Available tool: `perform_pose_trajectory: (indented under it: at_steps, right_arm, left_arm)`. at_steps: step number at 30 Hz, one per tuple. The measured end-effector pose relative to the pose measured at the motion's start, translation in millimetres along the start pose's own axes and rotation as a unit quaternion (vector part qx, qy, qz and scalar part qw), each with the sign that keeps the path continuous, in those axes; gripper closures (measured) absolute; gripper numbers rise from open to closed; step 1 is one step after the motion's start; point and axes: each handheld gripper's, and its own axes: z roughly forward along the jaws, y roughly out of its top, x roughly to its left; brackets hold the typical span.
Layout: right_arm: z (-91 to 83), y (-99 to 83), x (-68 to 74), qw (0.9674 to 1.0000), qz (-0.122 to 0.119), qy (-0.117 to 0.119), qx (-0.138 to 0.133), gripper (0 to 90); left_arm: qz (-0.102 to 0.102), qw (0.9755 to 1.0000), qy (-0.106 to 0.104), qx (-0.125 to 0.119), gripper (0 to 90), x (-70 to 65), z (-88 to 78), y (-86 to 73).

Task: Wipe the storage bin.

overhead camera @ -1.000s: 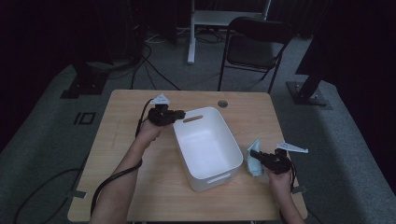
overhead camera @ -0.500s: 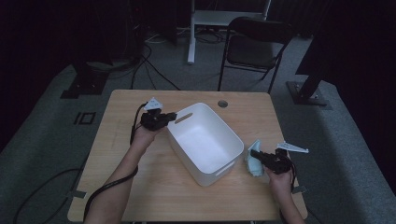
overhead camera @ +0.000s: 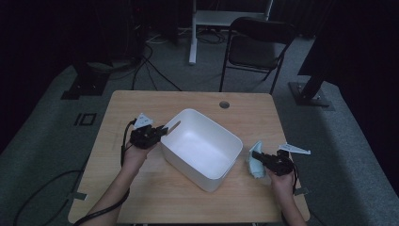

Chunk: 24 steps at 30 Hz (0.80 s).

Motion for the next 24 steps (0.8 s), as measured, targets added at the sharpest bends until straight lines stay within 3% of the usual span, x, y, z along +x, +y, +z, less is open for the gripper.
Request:
perform_pose_trajectory:
  at_steps: [5,7,9,12,18,23,24]
  right_arm:
    - [0.7,-0.2,0.2,1.0000,0.000,-0.001,0.001,83.4]
    - [1.6,-0.3,1.2,1.0000,-0.001,0.000,0.002,83.4]
    - [1.9,-0.2,1.9,1.0000,-0.002,0.000,0.003,83.4]
    - [2.3,-0.2,2.2,1.0000,-0.003,0.000,0.003,83.4]
    - [2.5,-0.5,2.2,1.0000,-0.001,0.000,0.004,83.3]
    - [1.2,-0.8,0.5,1.0000,0.000,-0.001,0.003,83.4]
    - [1.1,-0.9,0.2,1.0000,0.000,-0.001,0.002,83.3]
  left_arm:
    - [-0.001,1.0000,-0.001,0.000,76.8,-6.4,-11.4,-7.2]
    - [0.011,0.9999,-0.010,0.001,71.5,-8.2,-15.3,-8.8]
    - [0.009,0.9999,-0.009,0.002,67.2,-6.3,-16.0,-7.3]
    - [-0.001,0.9999,-0.013,-0.004,67.1,-1.1,-15.1,-2.8]
    - [0.005,0.9997,-0.024,0.003,67.3,1.8,-3.5,4.6]
    - [0.006,0.9997,-0.024,0.008,77.7,0.0,3.1,3.4]
    - [0.002,1.0000,-0.008,0.004,83.5,-0.5,4.1,2.0]
